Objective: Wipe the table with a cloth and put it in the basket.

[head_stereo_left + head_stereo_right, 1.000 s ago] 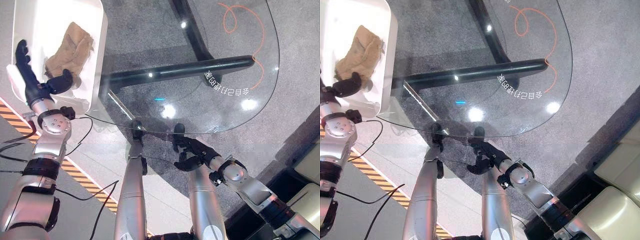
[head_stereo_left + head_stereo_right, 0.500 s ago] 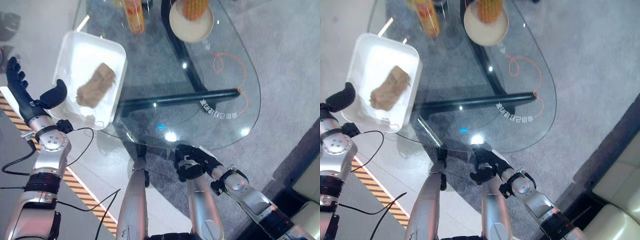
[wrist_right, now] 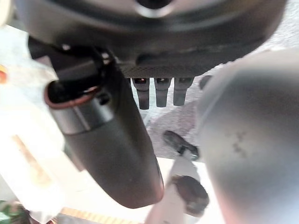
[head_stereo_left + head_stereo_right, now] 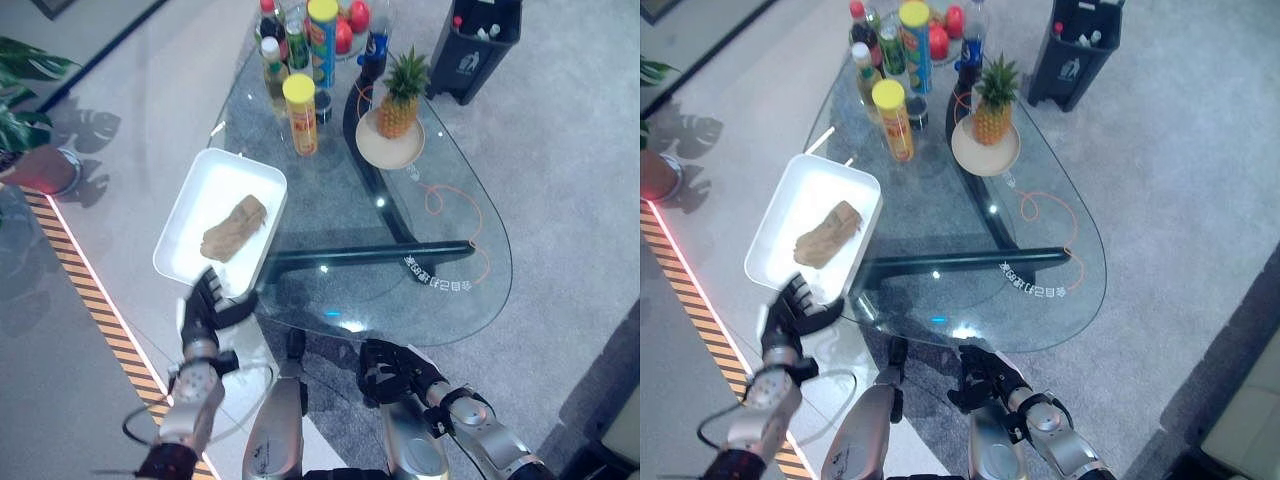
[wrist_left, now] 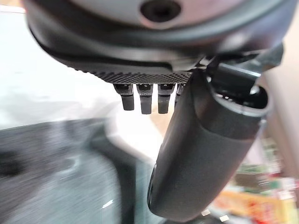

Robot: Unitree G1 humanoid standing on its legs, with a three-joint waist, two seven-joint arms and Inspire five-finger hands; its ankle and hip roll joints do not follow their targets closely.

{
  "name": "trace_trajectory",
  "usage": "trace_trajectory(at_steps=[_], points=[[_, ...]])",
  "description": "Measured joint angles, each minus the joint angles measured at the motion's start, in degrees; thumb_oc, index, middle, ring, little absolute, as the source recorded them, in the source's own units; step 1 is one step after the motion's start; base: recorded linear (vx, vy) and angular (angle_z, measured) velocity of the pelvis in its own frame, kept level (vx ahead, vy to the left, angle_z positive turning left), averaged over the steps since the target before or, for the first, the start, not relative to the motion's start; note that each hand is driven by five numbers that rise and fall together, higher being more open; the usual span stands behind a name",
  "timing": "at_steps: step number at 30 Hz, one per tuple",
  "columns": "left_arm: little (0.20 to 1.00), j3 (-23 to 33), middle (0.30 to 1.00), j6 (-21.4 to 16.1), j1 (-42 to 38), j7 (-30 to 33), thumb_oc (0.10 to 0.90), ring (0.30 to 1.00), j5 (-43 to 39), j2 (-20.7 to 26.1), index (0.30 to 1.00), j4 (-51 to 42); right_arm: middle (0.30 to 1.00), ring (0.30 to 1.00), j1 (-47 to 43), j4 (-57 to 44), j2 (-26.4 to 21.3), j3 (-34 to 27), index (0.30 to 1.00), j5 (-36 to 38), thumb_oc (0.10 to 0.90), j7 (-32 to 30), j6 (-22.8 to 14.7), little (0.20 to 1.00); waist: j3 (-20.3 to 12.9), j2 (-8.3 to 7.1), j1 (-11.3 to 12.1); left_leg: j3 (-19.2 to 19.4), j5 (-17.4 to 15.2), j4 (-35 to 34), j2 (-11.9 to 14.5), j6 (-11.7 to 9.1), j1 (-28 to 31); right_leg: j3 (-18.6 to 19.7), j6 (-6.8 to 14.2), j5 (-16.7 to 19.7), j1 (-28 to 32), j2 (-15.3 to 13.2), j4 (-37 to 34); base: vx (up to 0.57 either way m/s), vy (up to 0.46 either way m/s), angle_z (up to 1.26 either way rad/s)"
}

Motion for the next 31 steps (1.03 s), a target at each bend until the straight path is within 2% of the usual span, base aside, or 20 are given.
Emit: trace_trajectory(at_steps=[1,2,4,8,11,16,20,24,27,31], points=[[0.900,-1.1,0.900,-0.1,2.1,-0.8,0.800,0.900,0.0,-0.8,0.900,2.0,0.900,0.900,0.6,1.7,0.5,-0.7,0.900,0.4,0.800,0.0,-1.1,0.900,-2.2,0.16,0.5,0.0,-0.3,-0.5,0.0,0.1,1.4,0.0,0.1,-0.3,1.4,0.2,-0.6,0.09,-0.033,0.01],[0.900,-1.4,0.900,-0.2,2.6,-0.8,0.800,0.900,0.0,-1.4,0.900,3.2,0.900,0.900,0.6,2.7,1.0,-0.7,0.900,0.7,0.800,-0.1,-1.5,0.900,-3.0,0.23,0.6,0.0,-0.3,-0.9,0.1,0.1,2.3,-0.1,0.1,-0.4,2.4,0.1,-1.1,0.11,-0.052,0.03],[0.900,-3.1,0.900,-0.4,4.6,-0.8,0.800,0.900,0.1,-2.6,0.900,8.0,0.900,0.900,1.0,7.8,3.3,-1.3,0.900,1.5,0.800,-0.7,-2.5,0.900,-8.2,-0.26,0.8,0.0,-1.0,-1.3,0.2,0.3,4.0,-0.2,0.2,-0.9,4.1,0.4,-2.2,0.09,-0.056,0.01],[0.900,-5.1,0.900,-2.3,3.6,-0.7,0.800,0.900,1.5,-4.1,0.900,17.0,0.900,0.900,0.3,17.4,7.1,-1.3,0.900,2.1,0.800,-2.4,-3.8,0.900,-12.4,-1.19,0.8,0.1,-1.6,-1.9,0.5,0.3,6.0,-0.2,0.3,-1.1,6.3,0.7,-3.4,0.05,-0.036,-0.01],[0.900,-5.0,0.900,-2.9,-0.5,-1.0,0.800,0.900,0.9,-5.4,0.900,28.3,0.900,0.900,-1.1,31.0,9.9,-1.6,0.900,3.9,0.800,-3.4,-3.7,0.900,-15.4,-2.01,0.6,0.4,-1.8,-3.0,0.8,0.6,8.1,0.0,0.3,-1.0,8.3,0.8,-4.5,0.07,-0.016,-0.06],[0.900,-1.3,0.900,-2.5,-2.5,-3.8,0.800,0.900,-4.4,-6.2,0.900,37.9,0.900,0.900,-2.8,40.8,11.5,-6.5,0.900,9.4,0.800,-4.8,-5.4,0.900,-17.5,-1.67,-0.6,1.5,-2.1,-3.6,1.5,0.9,10.0,0.3,0.1,0.9,11.3,1.5,-8.5,0.05,0.002,-0.11],[0.900,-0.8,0.900,-2.0,-2.7,-5.3,0.800,0.900,-2.8,-6.1,0.900,41.1,0.900,0.900,-3.3,46.3,11.5,-10.0,0.900,12.3,0.800,-5.2,-5.9,0.900,-19.7,-0.51,-0.8,2.7,-2.3,-4.6,1.7,1.0,11.3,1.7,0.0,1.6,12.4,1.8,-10.2,0.05,0.031,-0.14],[0.900,1.7,0.900,2.6,-2.3,-6.5,0.800,0.900,-3.2,-6.7,0.900,45.3,0.900,0.900,-3.1,49.4,11.0,-13.7,0.900,15.0,0.800,-7.1,-4.9,0.900,-20.5,0.65,-1.2,3.3,-2.4,-4.9,1.8,1.0,12.6,2.0,0.4,3.2,14.7,1.9,-13.6,0.04,0.023,-0.10],[0.900,3.2,0.900,3.9,-2.1,-7.3,0.800,0.900,-3.8,-6.9,0.900,46.8,0.900,0.900,-2.8,51.0,10.5,-14.2,0.900,14.2,0.800,-8.2,-4.4,0.900,-20.5,0.66,-1.2,3.3,-2.4,-5.0,1.7,0.9,12.9,2.0,0.3,4.2,15.9,1.9,-15.5,0.02,0.006,0.01],[0.900,4.2,0.900,3.8,-1.4,-8.2,0.800,0.900,-4.6,-6.7,0.900,46.6,0.900,0.900,-1.8,52.3,10.8,-14.5,0.900,14.3,0.800,-8.9,-3.3,0.900,-20.4,0.30,-1.0,3.4,-2.5,-5.9,1.7,0.9,13.5,2.0,0.3,4.5,16.5,2.1,-16.4,0.01,0.002,-0.03]])
